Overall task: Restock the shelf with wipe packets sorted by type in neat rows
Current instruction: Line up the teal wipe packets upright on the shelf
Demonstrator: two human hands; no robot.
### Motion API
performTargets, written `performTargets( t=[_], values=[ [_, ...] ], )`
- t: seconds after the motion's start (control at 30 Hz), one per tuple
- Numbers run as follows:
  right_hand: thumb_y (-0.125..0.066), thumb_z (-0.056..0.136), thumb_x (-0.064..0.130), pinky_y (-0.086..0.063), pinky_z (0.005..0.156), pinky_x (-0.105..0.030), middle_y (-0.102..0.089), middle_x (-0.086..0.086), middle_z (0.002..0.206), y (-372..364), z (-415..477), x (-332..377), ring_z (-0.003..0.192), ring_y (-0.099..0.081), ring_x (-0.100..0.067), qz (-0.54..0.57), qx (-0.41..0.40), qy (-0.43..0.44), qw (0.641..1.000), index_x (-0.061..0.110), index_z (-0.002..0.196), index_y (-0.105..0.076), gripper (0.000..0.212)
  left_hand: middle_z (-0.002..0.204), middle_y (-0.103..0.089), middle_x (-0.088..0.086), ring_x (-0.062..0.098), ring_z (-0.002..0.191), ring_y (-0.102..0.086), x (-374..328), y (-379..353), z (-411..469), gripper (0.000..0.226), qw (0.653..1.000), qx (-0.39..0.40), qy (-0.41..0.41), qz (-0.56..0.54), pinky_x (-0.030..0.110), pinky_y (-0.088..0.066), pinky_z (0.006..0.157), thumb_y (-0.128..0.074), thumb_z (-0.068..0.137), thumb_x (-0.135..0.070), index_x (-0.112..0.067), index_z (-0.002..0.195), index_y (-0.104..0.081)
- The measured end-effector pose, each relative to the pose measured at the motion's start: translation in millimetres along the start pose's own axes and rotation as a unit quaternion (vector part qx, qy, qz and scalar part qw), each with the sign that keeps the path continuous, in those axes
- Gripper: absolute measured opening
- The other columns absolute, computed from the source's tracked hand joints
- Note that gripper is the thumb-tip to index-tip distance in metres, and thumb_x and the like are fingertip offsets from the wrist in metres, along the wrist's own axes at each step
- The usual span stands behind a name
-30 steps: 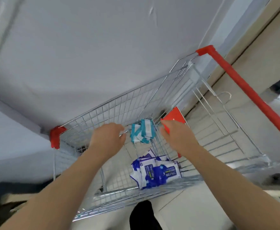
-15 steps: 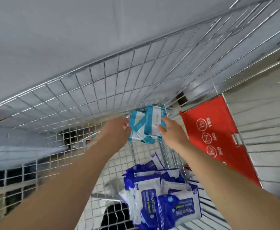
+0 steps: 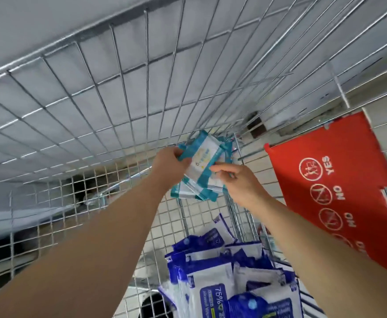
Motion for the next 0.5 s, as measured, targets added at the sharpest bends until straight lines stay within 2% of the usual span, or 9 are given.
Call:
performTargets(
  t=[0.07, 0.17, 0.2, 0.27, 0.3, 0.37, 0.43, 0.5],
  values=[
    [-0.043, 0.099, 0.008, -0.053, 0.086, -0.026, -0.063, -0.003, 0.124, 10.8, 0.2, -2.1, 0.105, -0.062, -0.013, 0.026, -0.035, -0.020, 0.999, 0.012, 0.121, -0.063, 0.030, 0.090, -0.064, 0.009, 0.024, 0.079, -0.062, 7.8, 4.1, -1.3, 0.007, 1.000, 0.001, 0.024, 0.010, 0.033, -0.055, 0.065, -0.059, 0.089, -0.011, -0.008, 0.095, -0.061],
    [-0.036, 0.098, -0.001, -0.056, 0.081, -0.038, -0.063, -0.019, 0.119, 12.1, 1.0, -7.0, 0.102, -0.064, -0.029, 0.053, -0.035, -0.070, 0.995, -0.003, 0.120, -0.060, 0.032, 0.085, -0.059, 0.008, 0.019, 0.073, -0.058, 20.4, 3.3, -5.4, 0.009, 0.998, 0.018, 0.064, 0.010, 0.029, -0.053, 0.060, -0.059, 0.089, -0.011, -0.005, 0.094, -0.056],
    [-0.037, 0.097, -0.002, -0.056, 0.078, -0.034, -0.062, -0.019, 0.121, 10.4, 2.8, -8.3, 0.104, -0.063, -0.028, 0.057, -0.032, -0.075, 0.995, -0.004, 0.120, -0.060, 0.032, 0.082, -0.058, 0.006, 0.016, 0.070, -0.057, 23.0, 2.4, -6.9, 0.010, 0.997, 0.025, 0.074, 0.006, 0.026, -0.051, 0.057, -0.061, 0.089, -0.012, -0.005, 0.093, -0.056],
    [-0.039, 0.097, 0.001, -0.046, 0.067, -0.009, -0.062, -0.003, 0.120, 4.3, 5.0, -9.4, 0.102, -0.059, -0.013, 0.073, -0.025, -0.075, 0.994, 0.005, 0.120, -0.063, 0.033, 0.082, -0.060, 0.003, 0.014, 0.071, -0.058, 23.1, 0.2, -7.1, 0.012, 0.997, 0.033, 0.071, -0.017, 0.024, -0.049, 0.059, -0.065, 0.087, -0.017, -0.010, 0.092, -0.056],
    [-0.040, 0.098, 0.002, -0.042, 0.066, -0.005, -0.062, 0.003, 0.117, -0.3, 6.0, -10.2, 0.100, -0.057, -0.007, 0.080, -0.020, -0.074, 0.994, 0.009, 0.120, -0.064, 0.033, 0.085, -0.062, 0.002, 0.015, 0.075, -0.061, 21.9, -1.0, -5.9, 0.015, 0.997, 0.036, 0.064, -0.037, 0.025, -0.050, 0.062, -0.068, 0.086, -0.021, -0.013, 0.093, -0.057],
    [-0.042, 0.097, 0.005, -0.046, 0.078, -0.011, -0.066, 0.005, 0.114, -8.6, 8.1, -13.1, 0.099, -0.060, -0.005, 0.103, -0.005, -0.077, 0.992, 0.014, 0.116, -0.067, 0.032, 0.089, -0.066, -0.001, 0.016, 0.080, -0.065, 19.5, -0.8, -3.0, 0.024, 0.996, 0.027, 0.053, -0.068, 0.028, -0.053, 0.069, -0.074, 0.081, -0.031, -0.017, 0.095, -0.061],
    [-0.044, 0.097, 0.006, -0.050, 0.093, -0.027, -0.068, 0.001, 0.113, -12.9, 8.9, -14.0, 0.103, -0.063, -0.009, 0.145, 0.009, -0.079, 0.986, 0.016, 0.115, -0.066, 0.030, 0.088, -0.069, 0.000, 0.016, 0.079, -0.067, 21.4, 1.9, 1.4, 0.024, 0.997, 0.016, 0.055, -0.060, 0.030, -0.055, 0.070, -0.078, 0.077, -0.032, -0.017, 0.089, -0.064],
    [-0.046, 0.096, 0.002, -0.051, 0.095, -0.031, -0.068, -0.004, 0.113, -11.4, 5.7, -13.4, 0.103, -0.064, -0.012, 0.177, 0.019, -0.080, 0.981, 0.011, 0.116, -0.062, 0.027, 0.085, -0.069, 0.001, 0.015, 0.077, -0.066, 26.3, 2.7, 2.4, 0.022, 0.995, 0.030, 0.075, -0.057, 0.028, -0.054, 0.066, -0.080, 0.076, -0.027, -0.014, 0.083, -0.063]
  ],
)
Point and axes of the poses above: each hand's wrist, its own z-axis towards the middle knuckle, its own y-axis out of the back of the hand, x = y × z, the point moved 8 cm from there along z, towards the middle knuckle
